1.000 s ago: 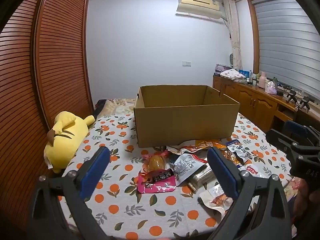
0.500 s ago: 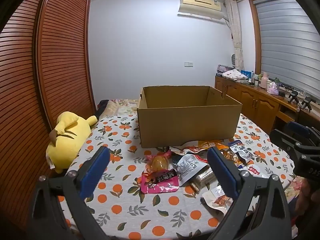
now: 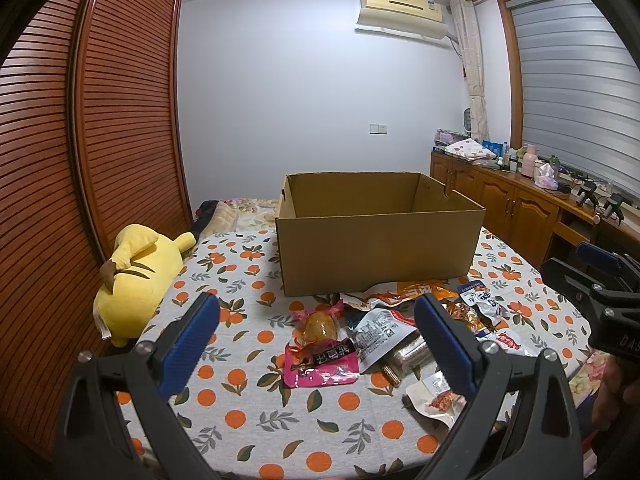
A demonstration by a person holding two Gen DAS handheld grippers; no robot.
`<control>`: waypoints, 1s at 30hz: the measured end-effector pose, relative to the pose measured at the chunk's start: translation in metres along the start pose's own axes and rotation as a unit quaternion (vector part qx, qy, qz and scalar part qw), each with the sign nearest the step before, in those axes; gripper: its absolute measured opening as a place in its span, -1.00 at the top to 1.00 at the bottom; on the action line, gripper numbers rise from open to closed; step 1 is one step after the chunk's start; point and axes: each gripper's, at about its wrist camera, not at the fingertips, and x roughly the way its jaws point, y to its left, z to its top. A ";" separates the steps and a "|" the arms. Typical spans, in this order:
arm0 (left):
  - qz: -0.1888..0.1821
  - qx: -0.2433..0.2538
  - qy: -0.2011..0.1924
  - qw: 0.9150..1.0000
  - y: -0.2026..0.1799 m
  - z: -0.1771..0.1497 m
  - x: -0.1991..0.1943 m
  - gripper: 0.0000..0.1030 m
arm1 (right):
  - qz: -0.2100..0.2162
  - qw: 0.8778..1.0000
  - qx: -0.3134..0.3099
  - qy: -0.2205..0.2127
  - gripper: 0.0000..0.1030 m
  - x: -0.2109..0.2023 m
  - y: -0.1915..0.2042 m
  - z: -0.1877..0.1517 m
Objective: Organize snacks
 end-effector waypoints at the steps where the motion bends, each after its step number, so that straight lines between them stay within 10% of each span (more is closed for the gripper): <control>1: 0.000 0.000 0.000 1.000 0.000 0.000 0.000 -0.92 | 0.000 1.000 0.000 0.000 -0.94 0.000 0.000 0.000; 30: -0.001 0.001 -0.002 1.000 0.005 0.006 0.000 -0.92 | 0.000 1.000 0.000 0.000 -0.94 -0.002 -0.002 0.001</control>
